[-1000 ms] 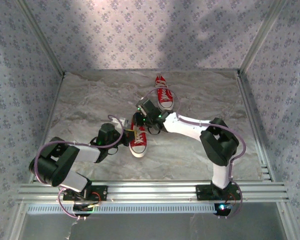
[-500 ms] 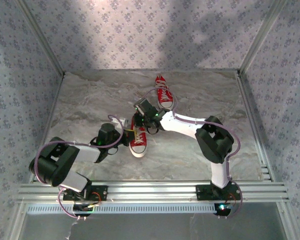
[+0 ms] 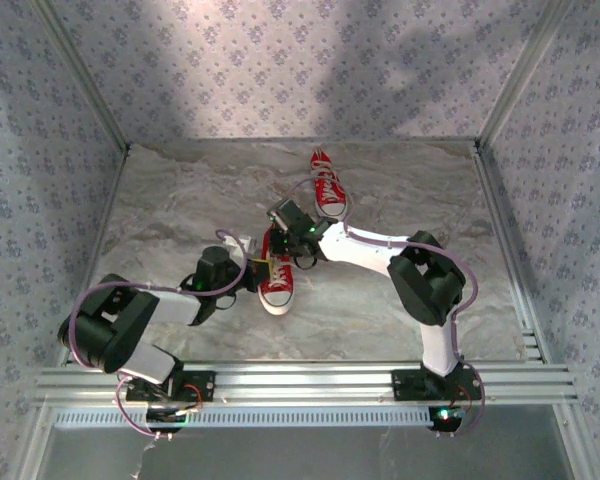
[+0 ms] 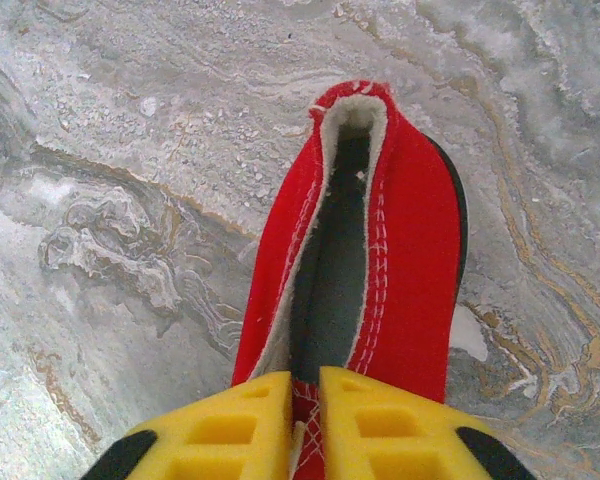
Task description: Tie the shoes
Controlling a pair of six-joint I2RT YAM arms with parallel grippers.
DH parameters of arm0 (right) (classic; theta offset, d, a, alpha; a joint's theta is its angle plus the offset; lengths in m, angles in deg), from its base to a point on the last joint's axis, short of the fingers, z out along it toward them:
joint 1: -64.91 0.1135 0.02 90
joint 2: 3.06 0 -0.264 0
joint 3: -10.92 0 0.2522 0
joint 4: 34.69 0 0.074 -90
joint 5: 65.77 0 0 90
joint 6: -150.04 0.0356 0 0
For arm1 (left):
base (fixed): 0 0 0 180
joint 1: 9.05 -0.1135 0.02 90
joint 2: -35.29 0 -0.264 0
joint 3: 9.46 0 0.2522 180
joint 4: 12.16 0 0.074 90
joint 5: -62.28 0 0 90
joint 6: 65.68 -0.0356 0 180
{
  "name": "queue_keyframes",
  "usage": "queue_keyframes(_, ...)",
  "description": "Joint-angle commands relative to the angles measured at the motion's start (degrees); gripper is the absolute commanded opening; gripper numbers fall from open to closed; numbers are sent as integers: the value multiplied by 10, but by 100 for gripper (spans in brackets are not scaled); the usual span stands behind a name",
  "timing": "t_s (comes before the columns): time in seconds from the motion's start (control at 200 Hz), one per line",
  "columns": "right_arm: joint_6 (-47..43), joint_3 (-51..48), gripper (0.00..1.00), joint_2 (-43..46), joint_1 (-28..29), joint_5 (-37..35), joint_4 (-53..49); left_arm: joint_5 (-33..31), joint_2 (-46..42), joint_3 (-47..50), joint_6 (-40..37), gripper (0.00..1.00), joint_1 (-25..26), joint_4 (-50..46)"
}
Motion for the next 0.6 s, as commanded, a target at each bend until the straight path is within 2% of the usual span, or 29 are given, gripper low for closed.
queue_keyframes(0.0,-1,15,11,-5,2,3,-12,18,-3,1,-10,0,-2,6)
queue_keyframes(0.225,-4,-5,0,21,0,-11,9,17,-3,1,-10,0,-3,5)
queue_keyframes(0.595,-17,-15,0,47,-20,-39,-1,17,-4,2,-10,0,-2,4)
